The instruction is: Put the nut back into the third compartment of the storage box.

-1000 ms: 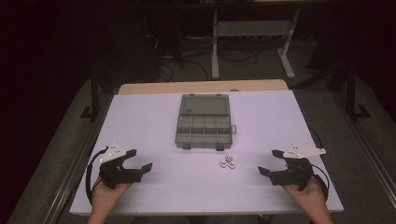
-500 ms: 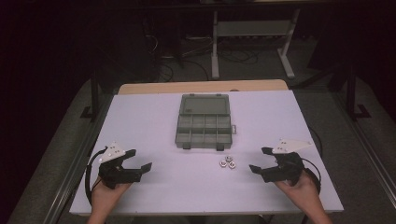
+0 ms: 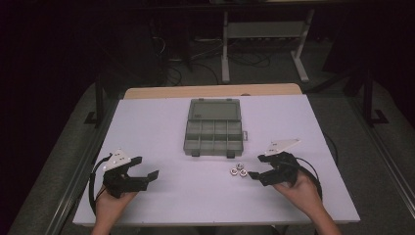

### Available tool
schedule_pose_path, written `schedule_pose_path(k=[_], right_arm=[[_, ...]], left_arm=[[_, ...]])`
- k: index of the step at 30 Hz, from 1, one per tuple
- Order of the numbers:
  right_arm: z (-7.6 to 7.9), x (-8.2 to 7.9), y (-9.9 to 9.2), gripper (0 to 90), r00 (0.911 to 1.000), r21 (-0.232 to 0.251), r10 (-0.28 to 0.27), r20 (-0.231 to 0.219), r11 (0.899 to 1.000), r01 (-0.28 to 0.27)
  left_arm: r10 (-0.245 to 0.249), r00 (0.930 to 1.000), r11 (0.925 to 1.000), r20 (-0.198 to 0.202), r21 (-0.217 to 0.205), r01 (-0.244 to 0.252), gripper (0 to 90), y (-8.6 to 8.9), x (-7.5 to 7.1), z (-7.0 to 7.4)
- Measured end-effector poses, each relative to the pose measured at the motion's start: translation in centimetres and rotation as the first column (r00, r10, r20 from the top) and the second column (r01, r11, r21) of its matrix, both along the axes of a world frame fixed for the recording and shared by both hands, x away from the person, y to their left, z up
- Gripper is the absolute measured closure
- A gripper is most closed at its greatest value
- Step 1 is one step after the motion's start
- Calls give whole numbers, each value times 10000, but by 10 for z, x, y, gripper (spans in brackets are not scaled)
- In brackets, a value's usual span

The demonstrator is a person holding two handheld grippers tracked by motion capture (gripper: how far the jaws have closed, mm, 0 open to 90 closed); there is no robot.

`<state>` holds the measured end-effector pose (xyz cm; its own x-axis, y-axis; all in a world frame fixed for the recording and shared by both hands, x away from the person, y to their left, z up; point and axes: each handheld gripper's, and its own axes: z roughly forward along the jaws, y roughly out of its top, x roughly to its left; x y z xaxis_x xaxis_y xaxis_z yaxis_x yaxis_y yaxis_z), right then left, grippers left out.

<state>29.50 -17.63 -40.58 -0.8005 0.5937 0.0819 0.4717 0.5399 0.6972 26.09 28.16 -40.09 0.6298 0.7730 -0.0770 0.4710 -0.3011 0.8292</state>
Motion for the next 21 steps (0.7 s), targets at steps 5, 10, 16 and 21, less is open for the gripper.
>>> schedule_pose_path(k=[5, 10, 16, 21], right_arm=[[-3, 7, 15, 357, 9989, -410, 347, -331, 9985, -360], [-10, 14, 25, 418, 9961, -774, 590, -656, 9949, -641], [-17, 16, 35, 507, 9935, -1149, 829, -781, 9891, -916], [-21, 19, 37, 558, 9936, -1431, 878, -713, 9849, -973]], left_arm=[[83, 10000, 9997, 20, -229, -83, 163, -2, 0, -2], [94, 10000, 9997, -18, -205, -94, 163, -1, 0, -1], [83, 10000, 9997, -25, -226, -84, 163, -1, 0, -1], [137, 9999, 9995, -50, -275, -139, 163, 0, 0, -1]])
